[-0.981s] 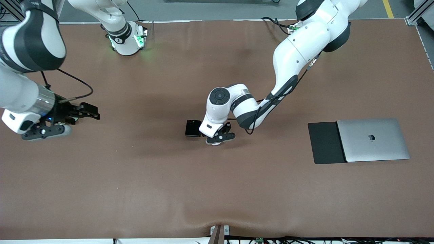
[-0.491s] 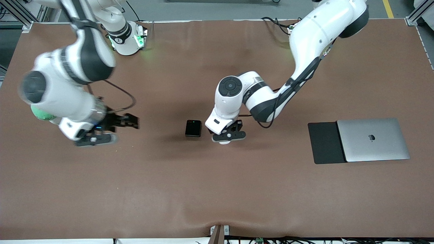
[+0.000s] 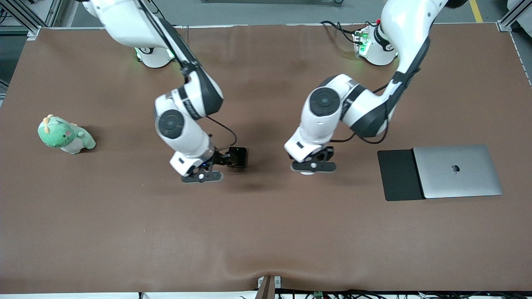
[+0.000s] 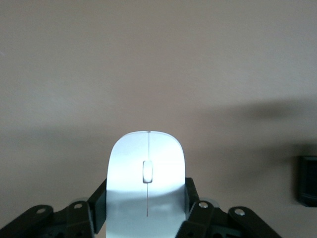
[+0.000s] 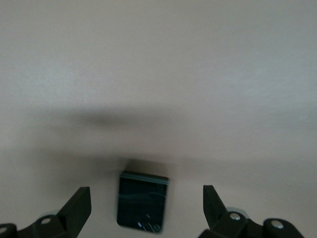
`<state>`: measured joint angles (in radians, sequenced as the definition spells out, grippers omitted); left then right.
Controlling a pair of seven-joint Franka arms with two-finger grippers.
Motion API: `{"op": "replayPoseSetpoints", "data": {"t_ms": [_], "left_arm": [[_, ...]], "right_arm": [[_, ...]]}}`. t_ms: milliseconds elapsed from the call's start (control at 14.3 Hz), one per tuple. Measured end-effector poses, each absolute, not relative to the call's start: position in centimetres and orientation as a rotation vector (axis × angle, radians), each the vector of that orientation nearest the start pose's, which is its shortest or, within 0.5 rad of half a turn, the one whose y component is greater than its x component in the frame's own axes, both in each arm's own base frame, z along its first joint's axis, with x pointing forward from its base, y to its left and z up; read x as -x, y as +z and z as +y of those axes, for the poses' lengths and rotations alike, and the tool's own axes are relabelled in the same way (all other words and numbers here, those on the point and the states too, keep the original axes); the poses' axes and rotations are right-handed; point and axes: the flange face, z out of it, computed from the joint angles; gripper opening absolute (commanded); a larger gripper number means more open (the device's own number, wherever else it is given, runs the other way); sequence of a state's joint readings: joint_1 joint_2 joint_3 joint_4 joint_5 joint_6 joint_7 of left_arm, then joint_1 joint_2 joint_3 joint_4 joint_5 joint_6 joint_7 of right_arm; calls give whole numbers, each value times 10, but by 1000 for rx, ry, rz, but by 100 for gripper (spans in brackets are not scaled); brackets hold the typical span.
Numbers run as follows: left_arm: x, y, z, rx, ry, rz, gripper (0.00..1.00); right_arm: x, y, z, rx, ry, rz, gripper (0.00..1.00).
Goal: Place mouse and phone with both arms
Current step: 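Carry the mouse to the pad while the right gripper grasps the phone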
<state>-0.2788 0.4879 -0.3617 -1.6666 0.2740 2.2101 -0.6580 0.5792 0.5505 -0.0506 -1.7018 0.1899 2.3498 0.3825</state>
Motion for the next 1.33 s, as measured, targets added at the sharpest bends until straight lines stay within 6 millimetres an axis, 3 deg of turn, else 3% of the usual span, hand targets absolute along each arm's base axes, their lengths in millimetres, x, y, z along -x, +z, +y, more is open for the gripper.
{"op": "replayPoseSetpoints", "data": {"t_ms": [280, 701, 911, 1121, 1332], "left_arm": [[-573, 337, -297, 3177, -184, 161, 0], [-590, 307, -145, 3264, -92, 122, 0], [-590, 290, -85, 3266, -56, 97, 0], [-592, 266, -38, 3251, -56, 44, 0], [-595, 234, -24, 3229, -84, -10, 0]], "right_arm": [[-554, 234, 373, 3018, -34, -64, 100], [-533, 203, 384, 3066, -55, -34, 100], [-528, 188, 385, 3095, -49, -5, 100], [-527, 181, 385, 3099, -57, 20, 100], [-522, 166, 392, 3091, -86, 17, 100]]}}
